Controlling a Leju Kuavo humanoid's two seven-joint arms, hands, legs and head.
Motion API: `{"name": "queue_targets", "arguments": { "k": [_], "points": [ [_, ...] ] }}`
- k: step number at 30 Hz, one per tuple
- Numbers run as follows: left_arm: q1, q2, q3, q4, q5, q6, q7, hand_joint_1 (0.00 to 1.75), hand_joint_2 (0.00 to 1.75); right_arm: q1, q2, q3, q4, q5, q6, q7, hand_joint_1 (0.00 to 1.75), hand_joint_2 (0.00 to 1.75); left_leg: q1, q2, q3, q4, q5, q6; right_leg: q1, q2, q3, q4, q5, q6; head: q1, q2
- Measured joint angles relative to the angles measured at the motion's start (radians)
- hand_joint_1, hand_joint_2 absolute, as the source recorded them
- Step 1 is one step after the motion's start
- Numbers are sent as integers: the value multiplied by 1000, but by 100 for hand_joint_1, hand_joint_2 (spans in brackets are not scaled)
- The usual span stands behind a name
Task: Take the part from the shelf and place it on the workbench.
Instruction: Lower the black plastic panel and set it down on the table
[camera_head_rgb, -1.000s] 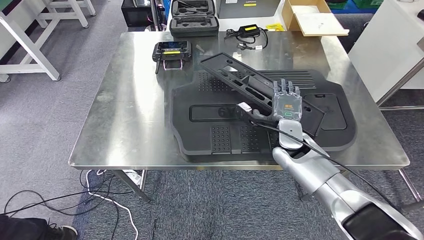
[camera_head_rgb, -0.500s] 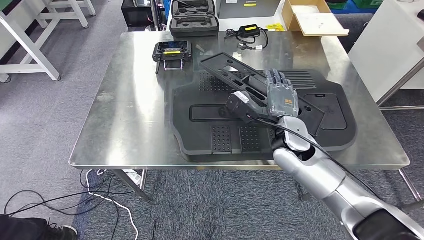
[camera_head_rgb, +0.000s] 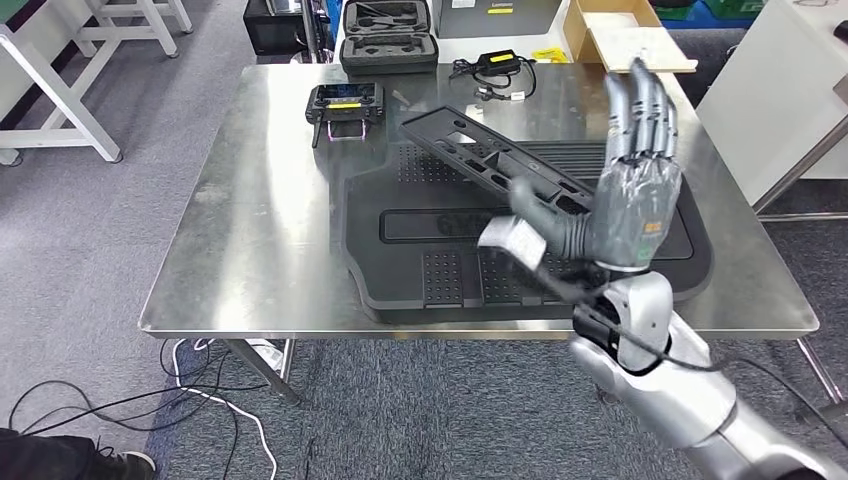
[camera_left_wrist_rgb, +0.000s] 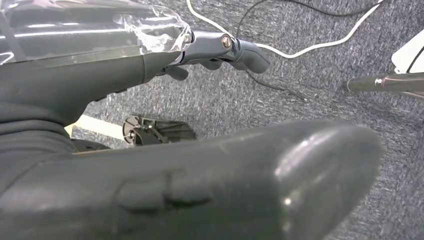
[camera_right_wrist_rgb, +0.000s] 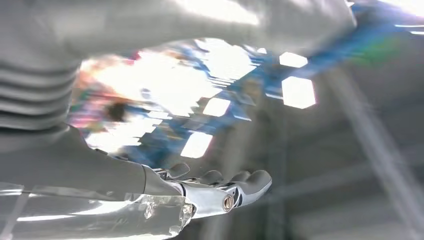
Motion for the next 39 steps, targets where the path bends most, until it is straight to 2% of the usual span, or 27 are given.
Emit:
{"name": "queue_targets", "arguments": {
  "k": [3,6,8,14,22,28,30,32,34,36,37,38,39],
  "points": [
    [-3,-3,-1,0,0,24,2,0,0,30,80,-92,-45,-44,-2,-240,0,175,0,0,0,0,0,0,0,0,1,0,0,0,0,0],
    [-2,-4,0,0,0,50,1,0,0,52,155,-167,-71,-106,-2,-386,0,175,1,0,0,0,0,0,1,0,1,0,0,0,0,0],
    [1,-4,1,0,0,62,-3,0,0,64,203,-209,-82,-141,-2,-447,0,175,1,0,1,0,0,0,1,0,1,0,0,0,0,0],
    [7,-4,12,0,0,80,-9,0,0,89,314,-290,-93,-191,-2,-546,0,175,1,0,0,0,0,0,1,0,1,0,0,0,0,0],
    [10,-4,22,0,0,98,-8,0,0,123,431,-336,-97,-224,-2,-649,0,175,-4,0,0,2,-1,1,-2,0,2,-1,1,1,0,0],
    [18,-3,23,0,1,107,-8,0,0,153,481,-342,-97,-243,-2,-700,0,175,-7,0,-2,8,-4,7,-5,0,2,-2,2,6,0,0],
    [20,-3,23,0,1,110,-8,0,0,158,493,-344,-97,-246,-2,-706,0,175,-9,0,-3,11,-3,11,-6,0,3,-3,5,11,0,0],
    [22,-3,23,0,1,113,-9,0,0,163,502,-346,-97,-248,-2,-715,0,175,-3,3,0,0,7,19,-4,1,4,-1,3,18,0,0],
    [22,-3,23,0,1,115,-12,0,0,167,508,-350,-98,-249,-2,-723,0,175,6,8,3,-16,20,29,-2,2,-14,44,-36,22,4,0],
    [24,-3,23,0,1,115,-14,0,0,174,514,-355,-98,-251,-2,-730,0,175,9,11,1,-19,24,32,-4,1,-63,160,-104,28,11,0],
    [27,-3,23,0,1,115,-14,0,0,180,517,-357,-98,-252,-2,-734,0,175,9,11,-2,-18,24,33,-7,1,-87,219,-127,31,12,0],
    [29,-3,23,0,1,116,-14,0,0,186,520,-359,-98,-255,-2,-740,0,175,10,12,-4,-15,24,32,-9,1,-99,253,-132,34,13,0],
    [31,-3,23,0,1,116,-14,0,0,190,522,-361,-97,-258,-2,-745,0,175,12,12,-5,-12,23,31,-12,0,-94,252,-117,36,13,0]
  ]
}}
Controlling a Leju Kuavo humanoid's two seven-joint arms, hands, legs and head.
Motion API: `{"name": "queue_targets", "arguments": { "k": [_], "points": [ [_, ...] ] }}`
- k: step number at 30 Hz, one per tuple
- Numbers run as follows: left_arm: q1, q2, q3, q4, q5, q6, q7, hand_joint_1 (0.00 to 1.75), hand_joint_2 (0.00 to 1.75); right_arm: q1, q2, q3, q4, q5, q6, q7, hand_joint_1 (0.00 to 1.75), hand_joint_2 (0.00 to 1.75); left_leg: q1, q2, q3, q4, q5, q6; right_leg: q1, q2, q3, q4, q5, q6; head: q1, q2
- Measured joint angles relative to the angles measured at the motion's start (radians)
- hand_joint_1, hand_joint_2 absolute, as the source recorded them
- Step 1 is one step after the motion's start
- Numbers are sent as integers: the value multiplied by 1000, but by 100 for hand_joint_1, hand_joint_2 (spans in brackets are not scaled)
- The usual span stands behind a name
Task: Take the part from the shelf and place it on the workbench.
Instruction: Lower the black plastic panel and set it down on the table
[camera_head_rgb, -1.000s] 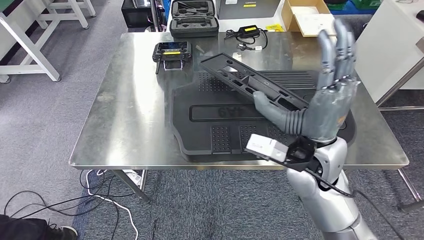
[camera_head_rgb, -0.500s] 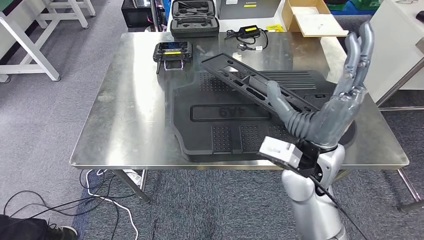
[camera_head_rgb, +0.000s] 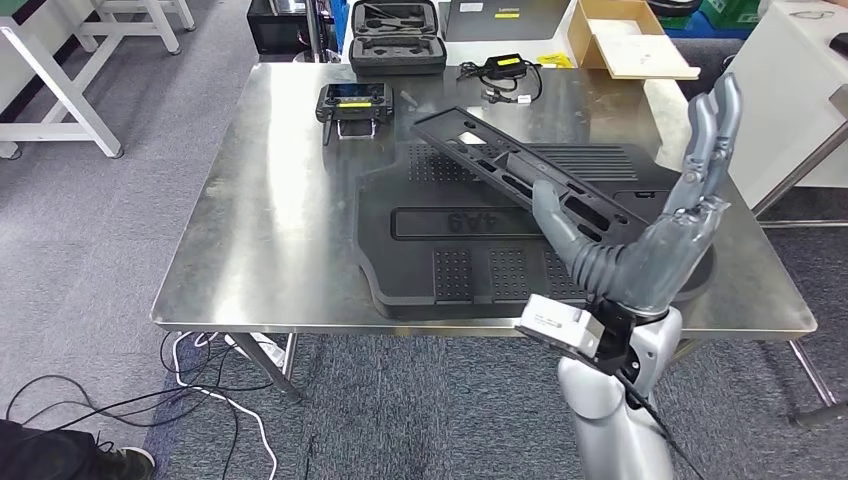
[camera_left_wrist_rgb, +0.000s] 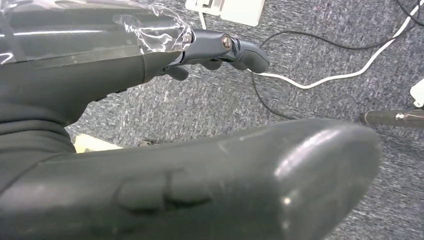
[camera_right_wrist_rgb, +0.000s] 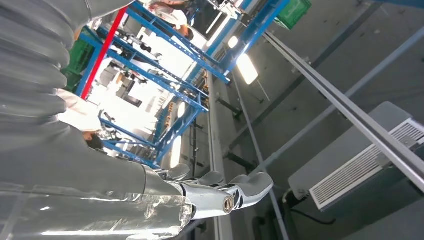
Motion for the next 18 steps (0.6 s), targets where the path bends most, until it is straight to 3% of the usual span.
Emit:
{"name": "queue_targets", "arguments": {
  "k": [2,4,6,8,10,13,14,15,16,18],
  "points": [
    [2,0,0,0,0,1,0,0,0,5,5,-4,0,-8,0,-10,0,175,5,0,-4,11,-5,-7,-5,-1,55,-105,64,4,1,0],
    [2,0,0,0,3,3,0,0,0,10,10,-10,0,-14,0,-14,0,175,6,-2,-11,23,-10,-22,-3,0,106,-209,99,5,4,0],
    [3,0,0,0,8,5,-1,0,0,19,13,-14,-1,-19,0,-13,0,175,3,-3,-18,31,-9,-36,2,3,114,-232,96,-4,3,0],
    [5,0,0,0,16,6,-2,0,0,27,15,-16,-1,-18,0,-7,0,175,3,-4,-22,37,-10,-47,1,3,106,-236,100,-20,-3,0],
    [6,0,0,0,23,7,-3,0,0,29,18,-16,-1,-11,0,5,0,175,6,-4,-39,80,-51,-56,-1,0,98,-239,109,-37,-10,0],
    [9,0,0,0,29,9,-4,0,0,35,19,-19,1,4,0,24,0,175,7,-3,-102,251,-159,-62,4,-5,80,-239,121,-53,-20,0],
    [10,0,0,0,31,10,-5,0,0,37,19,-21,2,9,0,31,0,175,7,-3,-113,291,-173,-62,7,-6,73,-239,125,-55,-21,0],
    [12,0,0,0,31,10,-5,0,0,39,19,-24,3,13,0,37,0,175,6,-3,-107,298,-168,-60,9,-6,68,-238,129,-56,-21,0],
    [13,0,0,0,32,11,-5,0,0,41,19,-27,4,16,0,41,0,175,5,-3,-82,267,-146,-56,11,-7,63,-238,133,-55,-21,0],
    [13,0,0,0,33,13,-5,0,0,45,19,-32,5,18,0,47,0,175,0,-4,1,129,-90,-43,14,-7,57,-236,141,-51,-22,0]
  ]
}}
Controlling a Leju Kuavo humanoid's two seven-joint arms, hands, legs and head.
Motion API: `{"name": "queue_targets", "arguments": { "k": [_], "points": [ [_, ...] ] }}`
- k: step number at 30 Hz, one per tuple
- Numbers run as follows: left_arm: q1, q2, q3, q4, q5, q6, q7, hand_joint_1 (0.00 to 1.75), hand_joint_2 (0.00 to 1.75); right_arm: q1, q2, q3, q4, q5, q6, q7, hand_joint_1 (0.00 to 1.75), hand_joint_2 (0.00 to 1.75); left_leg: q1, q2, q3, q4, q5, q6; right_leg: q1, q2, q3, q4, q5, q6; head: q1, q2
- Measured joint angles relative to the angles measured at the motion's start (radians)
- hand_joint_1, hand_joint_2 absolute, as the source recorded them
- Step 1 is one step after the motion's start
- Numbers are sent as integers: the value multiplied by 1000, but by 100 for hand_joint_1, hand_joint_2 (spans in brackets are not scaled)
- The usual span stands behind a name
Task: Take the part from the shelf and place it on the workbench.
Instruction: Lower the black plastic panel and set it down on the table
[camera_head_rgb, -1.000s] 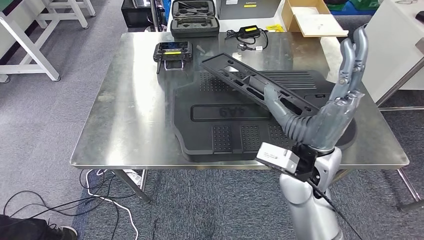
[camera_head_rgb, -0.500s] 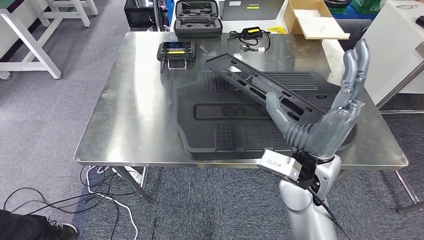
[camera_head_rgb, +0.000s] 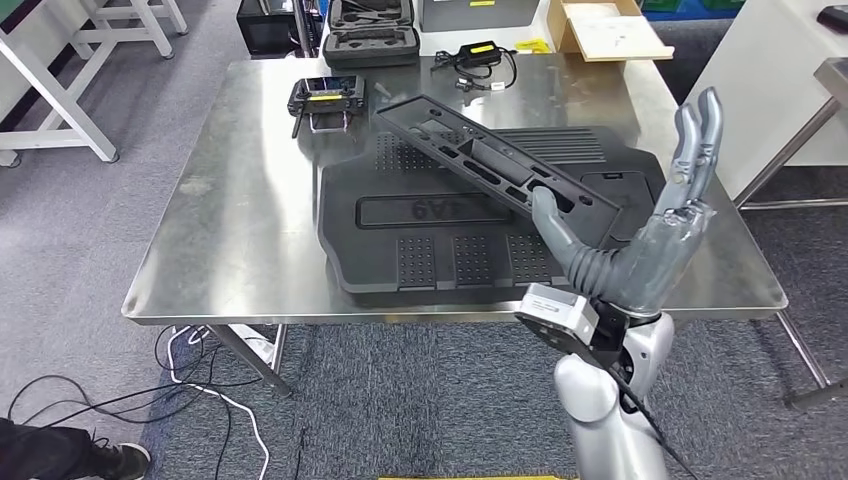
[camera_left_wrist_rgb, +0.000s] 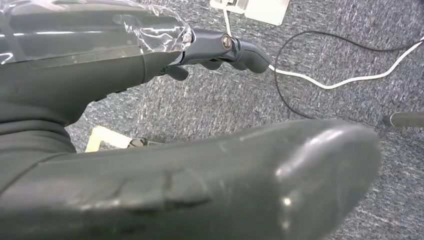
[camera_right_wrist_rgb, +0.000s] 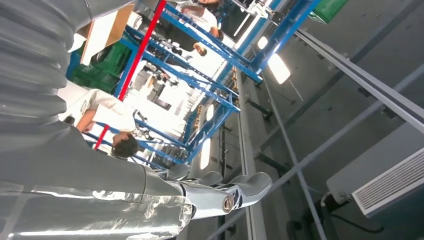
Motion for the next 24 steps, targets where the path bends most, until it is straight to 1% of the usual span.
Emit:
{"name": "queue_targets", "arguments": {
  "k": [1,2,3,4,5,6,7,8,9,10,11,12,13,14,15,16,17,18,19,20,21,22,23,24],
  "points": [
    [0,0,0,0,0,0,0,0,0,2,0,-3,0,0,0,1,0,175,-3,0,33,-61,19,4,1,0,-2,0,4,3,0,0],
    [0,0,0,0,0,1,0,0,0,4,0,-6,0,0,0,1,0,175,-7,0,52,-101,29,8,1,-1,-3,0,9,8,0,0],
    [0,0,0,0,0,1,-1,0,0,7,0,-10,0,0,0,1,0,175,-10,0,55,-115,31,9,0,-2,-4,-1,14,13,0,0],
    [0,0,0,0,0,1,-1,0,0,9,0,-15,0,0,0,1,0,175,-12,0,51,-117,38,12,0,-3,-4,-2,20,19,1,0],
    [0,0,0,0,0,1,-2,0,0,12,0,-20,0,1,0,1,0,175,-10,2,48,-121,44,17,-1,-3,-5,-1,22,26,0,0],
    [0,0,0,0,0,1,-2,0,0,15,0,-25,0,3,0,3,0,175,-8,4,43,-125,52,24,-2,-2,-9,6,12,32,1,0],
    [-1,0,0,0,0,1,-3,0,0,18,0,-32,0,5,0,6,0,175,-5,6,36,-129,62,32,-2,0,-18,27,-13,37,3,0],
    [-1,0,0,0,0,1,-3,0,0,20,0,-38,0,8,0,11,0,175,-3,9,27,-131,70,38,-4,1,-33,69,-54,41,6,0],
    [-1,0,0,0,1,1,-3,0,0,23,0,-45,0,10,0,17,0,175,-4,10,16,-130,78,42,-4,2,-51,125,-100,44,9,0],
    [0,0,0,0,1,1,-4,0,0,26,0,-52,0,12,0,24,0,175,-5,10,4,-128,85,45,-4,2,-68,189,-139,48,12,0],
    [0,0,0,0,1,1,-4,0,0,31,0,-59,0,12,0,31,0,175,-5,11,-9,-124,92,45,-4,2,-77,239,-160,50,13,0],
    [1,0,0,0,1,1,-4,0,0,34,0,-66,0,12,0,37,0,175,-5,11,-22,-121,98,45,-5,2,-72,261,-160,52,14,0],
    [1,0,0,0,2,1,-5,0,0,37,0,-73,0,13,0,44,0,175,-5,11,-33,-116,103,43,-5,2,-50,248,-141,53,16,0],
    [2,0,0,0,2,1,-5,0,0,38,0,-78,0,13,0,50,0,175,-5,11,-43,-111,107,41,-5,2,-11,198,-113,51,17,0],
    [2,0,0,0,3,1,-5,0,0,39,0,-84,0,14,0,58,0,175,-5,11,-51,-106,110,38,-6,1,37,128,-93,49,19,0],
    [2,0,0,0,4,1,-5,0,0,39,0,-89,0,14,0,64,0,175,-6,11,-59,-101,113,34,-4,2,79,59,-82,46,20,0],
    [2,0,0,0,5,1,-5,0,0,41,0,-95,0,13,0,70,0,175,-7,11,-64,-96,117,29,-2,2,108,8,-80,42,21,0],
    [2,0,0,0,6,1,-5,0,0,44,0,-100,0,12,-1,75,0,175,-8,11,-68,-93,122,23,1,3,120,-20,-83,39,21,0],
    [3,0,0,0,7,1,-5,0,0,47,-1,-106,0,11,-1,78,0,175,-9,10,-71,-93,127,17,4,3,120,-27,-81,35,21,0],
    [5,0,0,0,8,1,-6,0,0,49,-1,-111,1,9,-1,80,0,175,-9,10,-73,-92,131,10,2,3,116,-30,-76,28,21,0],
    [6,0,0,0,8,2,-6,0,0,50,-2,-115,1,7,-1,82,0,175,-9,8,-77,-86,125,5,0,1,111,-32,-69,20,19,0],
    [7,0,0,0,8,2,-6,0,0,50,-2,-119,1,6,-1,83,0,175,-8,7,-86,-67,104,-1,-3,0,104,-35,-60,11,16,0],
    [8,0,0,0,8,2,-7,0,0,51,-2,-121,2,6,-1,83,0,175,-7,6,-100,-29,67,-5,-6,-2,95,-37,-51,3,12,0],
    [9,0,0,0,9,2,-8,0,0,51,-2,-123,2,6,-1,84,0,175,-5,5,-118,26,20,-10,-6,-3,85,-36,-43,-2,7,0]
  ]
}}
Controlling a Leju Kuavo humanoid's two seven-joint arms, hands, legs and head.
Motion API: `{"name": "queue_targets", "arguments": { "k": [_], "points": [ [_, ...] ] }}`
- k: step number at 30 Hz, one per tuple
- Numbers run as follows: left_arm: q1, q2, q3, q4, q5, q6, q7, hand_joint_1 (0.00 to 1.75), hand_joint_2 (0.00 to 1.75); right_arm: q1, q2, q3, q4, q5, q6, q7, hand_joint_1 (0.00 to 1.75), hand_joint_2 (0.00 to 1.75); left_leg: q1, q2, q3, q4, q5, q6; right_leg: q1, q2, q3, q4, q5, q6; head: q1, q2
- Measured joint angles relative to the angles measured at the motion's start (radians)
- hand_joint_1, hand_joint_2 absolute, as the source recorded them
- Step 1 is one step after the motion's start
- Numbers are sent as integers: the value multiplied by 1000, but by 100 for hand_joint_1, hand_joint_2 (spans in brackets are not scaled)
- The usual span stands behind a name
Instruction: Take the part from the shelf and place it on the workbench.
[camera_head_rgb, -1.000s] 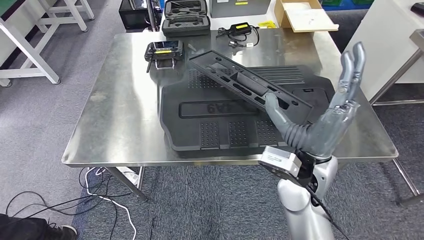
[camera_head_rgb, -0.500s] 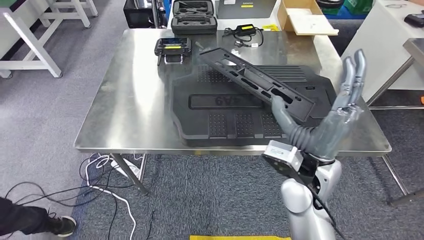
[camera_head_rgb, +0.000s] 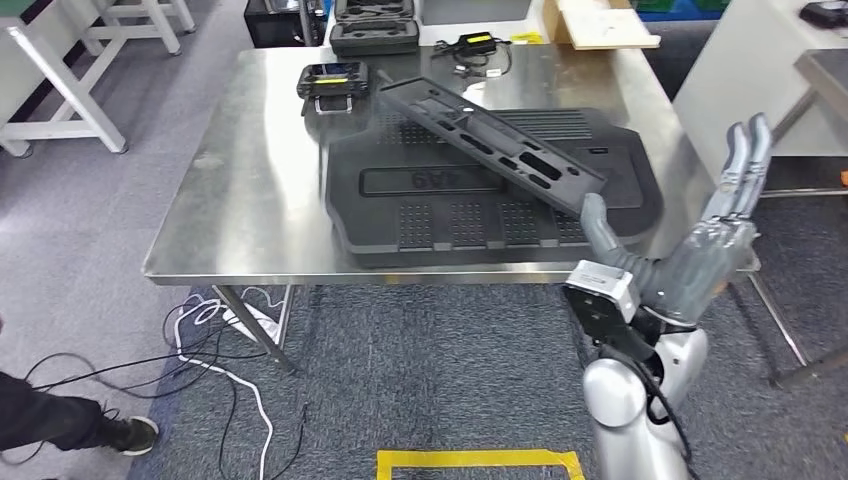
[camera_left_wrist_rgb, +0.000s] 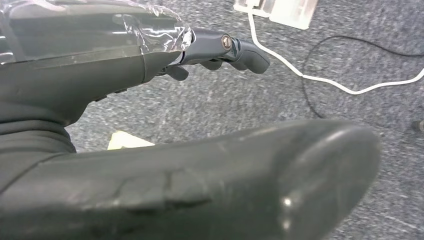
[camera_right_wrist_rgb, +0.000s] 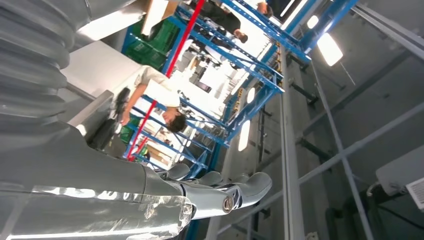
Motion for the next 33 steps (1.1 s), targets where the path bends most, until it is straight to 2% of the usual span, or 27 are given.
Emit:
{"name": "queue_targets", "arguments": {
  "k": [1,2,3,4,5,6,8,9,10,12,13,14,16,17,18,19,20,21,22,24,25,27,28,29,30,32,33],
  "points": [
    [1,0,0,0,0,0,0,0,0,1,0,-2,0,0,0,0,0,175,2,0,-18,63,-43,-3,0,0,-11,1,7,-3,-4,0],
    [2,0,0,0,0,0,-1,0,0,1,0,-4,1,1,0,1,0,175,4,0,-29,118,-70,-6,1,-1,-23,3,15,-2,-6,0],
    [2,0,0,0,0,0,-1,0,0,2,0,-7,1,1,0,2,0,175,5,0,-27,148,-75,-7,1,-1,-35,5,22,-1,-7,0],
    [2,0,0,0,0,0,-1,0,0,3,0,-10,2,2,0,3,0,175,6,0,-9,144,-60,-8,0,-1,-46,7,29,1,-7,0],
    [2,0,0,0,-1,0,-1,0,0,4,0,-13,2,3,0,4,0,175,7,0,27,106,-32,-7,0,-1,-57,11,35,4,-8,0],
    [2,0,0,0,-2,0,-1,0,0,5,0,-15,2,3,0,5,0,175,7,0,75,40,-6,-5,-1,-1,-66,16,40,7,-9,0],
    [0,0,0,0,-5,0,-2,0,0,5,0,-19,2,3,0,6,0,175,5,-1,159,-92,12,0,1,-1,-78,25,48,16,-9,0],
    [-1,0,0,0,-7,0,-2,0,0,5,0,-20,2,4,0,7,0,175,3,-2,179,-130,8,3,2,-1,-81,29,52,22,-9,0],
    [-1,0,0,0,-8,0,-3,0,0,5,0,-22,2,4,0,7,0,175,0,-2,183,-144,4,7,3,-1,-83,30,58,28,-9,0],
    [0,0,0,0,-9,0,-4,0,0,6,-1,-25,2,4,0,10,0,175,1,0,173,-148,14,21,1,0,-87,33,62,42,-8,0],
    [0,0,0,0,-10,0,-4,0,0,7,-2,-27,2,4,0,12,0,175,2,2,165,-150,22,31,0,1,-93,46,45,48,-6,0],
    [-1,0,0,0,-10,0,-4,0,0,8,-3,-29,2,4,0,15,0,175,3,5,154,-152,32,41,-2,2,-104,75,12,52,-4,0],
    [-3,-1,0,0,-11,0,-4,0,0,10,-6,-33,2,5,0,23,0,175,0,8,129,-150,49,53,-3,2,-137,185,-82,56,3,0],
    [-4,-1,0,0,-11,0,-4,0,0,12,-7,-34,2,6,0,29,0,175,-2,8,115,-147,57,55,-3,2,-150,247,-115,58,5,0],
    [-4,-1,0,0,-12,0,-4,0,0,15,-8,-35,2,6,0,35,0,175,-5,8,101,-144,65,56,-3,2,-154,291,-126,59,6,0],
    [-4,-1,0,0,-12,0,-4,0,0,17,-9,-36,2,6,0,39,0,175,-6,8,87,-139,72,56,-2,2,-143,304,-114,58,6,0],
    [-4,-1,0,0,-12,0,-4,0,0,19,-10,-36,2,6,0,42,0,175,-8,9,74,-134,78,55,-2,2,-115,281,-88,56,7,0],
    [-4,-1,0,0,-12,0,-4,0,0,19,-12,-36,2,6,0,43,0,175,-8,8,64,-128,82,54,-1,2,-70,223,-59,52,7,0],
    [-4,-1,0,0,-12,0,-4,0,0,19,-13,-36,2,6,0,44,0,175,-9,8,55,-122,87,51,1,3,-21,150,-45,47,8,0],
    [-4,-2,0,0,-12,0,-4,0,0,18,-15,-37,2,6,0,45,0,175,-10,7,44,-115,98,41,8,3,48,31,-48,39,9,0],
    [-4,-2,0,0,-12,0,-4,0,0,18,-16,-37,2,6,0,47,0,175,-10,7,41,-114,105,35,11,4,58,7,-56,35,10,0],
    [-4,-3,0,0,-12,0,-4,0,0,20,-17,-37,2,4,0,54,0,175,-9,6,36,-114,115,23,10,2,53,-7,-45,24,10,0],
    [-4,-3,0,0,-12,0,-4,0,0,21,-17,-37,2,2,0,58,0,175,-9,4,31,-105,104,17,8,1,46,-11,-36,16,9,0],
    [-3,-3,0,0,-12,0,-4,0,0,23,-17,-38,2,-1,0,64,0,175,-8,2,21,-79,74,11,4,-2,37,-15,-25,7,5,0],
    [-3,-3,0,0,-11,0,-4,0,0,24,-18,-38,3,-5,0,71,0,175,-6,0,7,-36,30,6,1,-4,25,-17,-15,1,1,0],
    [-3,-3,0,0,-8,0,-4,0,0,31,-20,-39,7,-14,0,88,0,175,0,-1,-23,81,-58,-4,1,-6,-3,-13,4,-4,-7,0],
    [-3,-3,0,0,-5,0,-4,0,0,36,-21,-39,12,-19,0,97,0,175,3,-1,-27,127,-72,-8,1,-7,-18,-9,13,-3,-8,0]
  ]
}}
